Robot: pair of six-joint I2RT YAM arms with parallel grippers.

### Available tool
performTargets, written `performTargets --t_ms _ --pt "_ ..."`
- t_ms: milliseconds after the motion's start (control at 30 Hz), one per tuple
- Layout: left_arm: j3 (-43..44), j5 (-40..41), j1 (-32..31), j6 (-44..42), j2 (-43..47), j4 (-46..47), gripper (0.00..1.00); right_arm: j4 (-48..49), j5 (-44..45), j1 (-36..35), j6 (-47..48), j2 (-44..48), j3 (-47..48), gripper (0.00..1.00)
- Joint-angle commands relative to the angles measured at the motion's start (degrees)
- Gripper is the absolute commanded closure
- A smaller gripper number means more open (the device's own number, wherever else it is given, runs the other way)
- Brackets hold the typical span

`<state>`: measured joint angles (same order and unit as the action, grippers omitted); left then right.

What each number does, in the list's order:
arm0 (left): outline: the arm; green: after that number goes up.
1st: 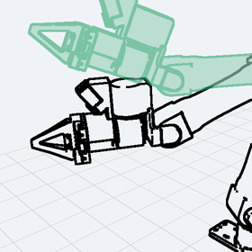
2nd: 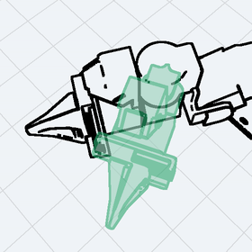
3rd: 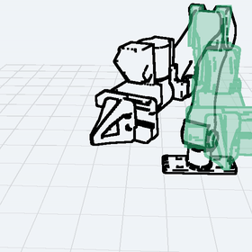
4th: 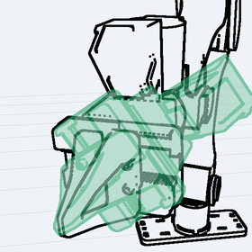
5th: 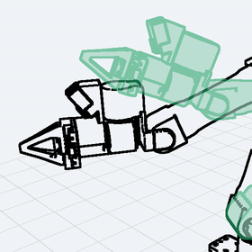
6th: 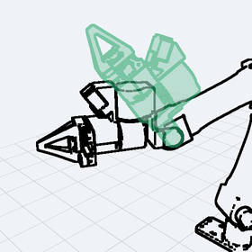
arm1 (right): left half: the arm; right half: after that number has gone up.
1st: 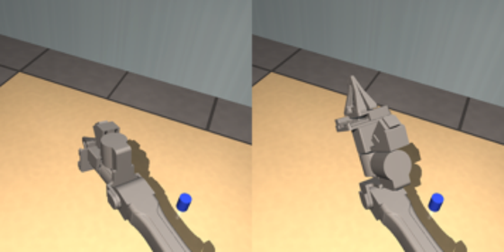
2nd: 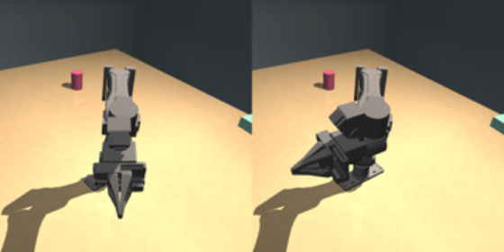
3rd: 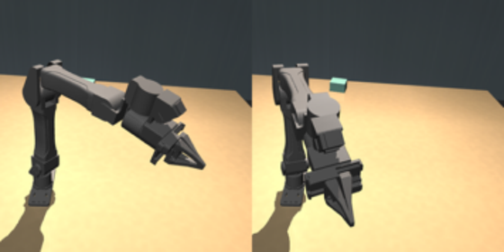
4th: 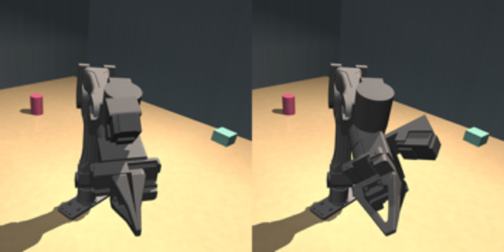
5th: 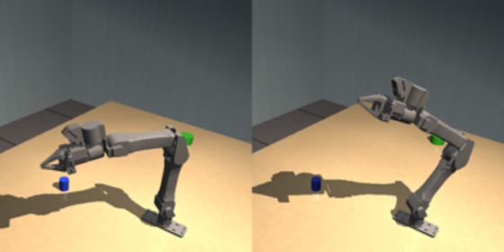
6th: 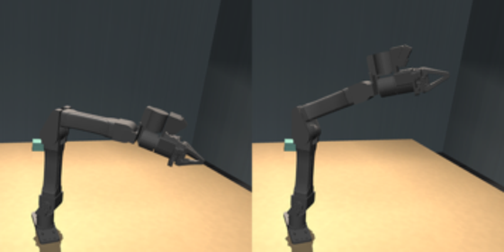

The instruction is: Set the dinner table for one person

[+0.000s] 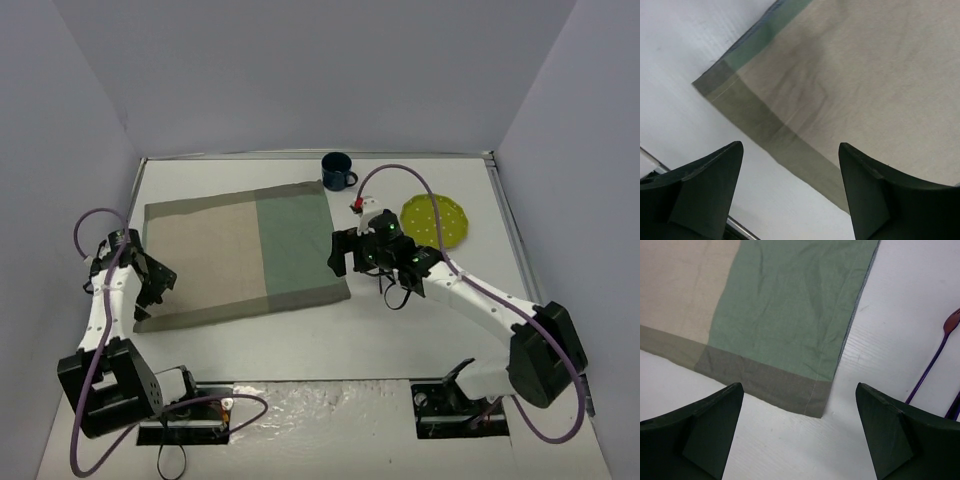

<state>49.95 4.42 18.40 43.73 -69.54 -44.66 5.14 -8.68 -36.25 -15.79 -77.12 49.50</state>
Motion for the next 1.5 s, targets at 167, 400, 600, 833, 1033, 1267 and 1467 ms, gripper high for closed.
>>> performTargets --t_ms 167,400,600,833,1033,1267,1467 --pt "15.1 0.7 -6.1 -4.7 -20.2 8.2 0.03 2.3 8.1 -2.0 0.0 -19.1 14.0 0.11" --pt "24.1 2.6 -6.3 -8.1 -31.7 8.6 0.03 2.9 14.6 -5.2 3.3 -28.9 23.8 0.25" --pt "28.9 2.7 -6.2 -9.0 -39.9 8.0 0.03 4.6 14.0 -6.2 5.9 -35.4 28.9 0.55" --pt "31.2 2.1 -6.2 -7.9 -46.1 7.5 0.03 5.0 14.9 -5.4 4.2 -41.4 28.7 0.55" --pt "33.3 2.6 -6.1 -7.8 -49.6 7.0 0.03 5.3 17.1 -3.4 0.7 -39.6 23.6 0.50" --pt "36.6 2.9 -6.1 -8.1 -51.7 6.7 0.03 4.6 16.2 -2.6 1.6 -38.0 22.3 0.42" --pt "39.7 4.5 -6.2 -9.3 -53.5 5.6 0.03 2.8 13.6 -2.6 2.9 -40.7 26.8 0.38"
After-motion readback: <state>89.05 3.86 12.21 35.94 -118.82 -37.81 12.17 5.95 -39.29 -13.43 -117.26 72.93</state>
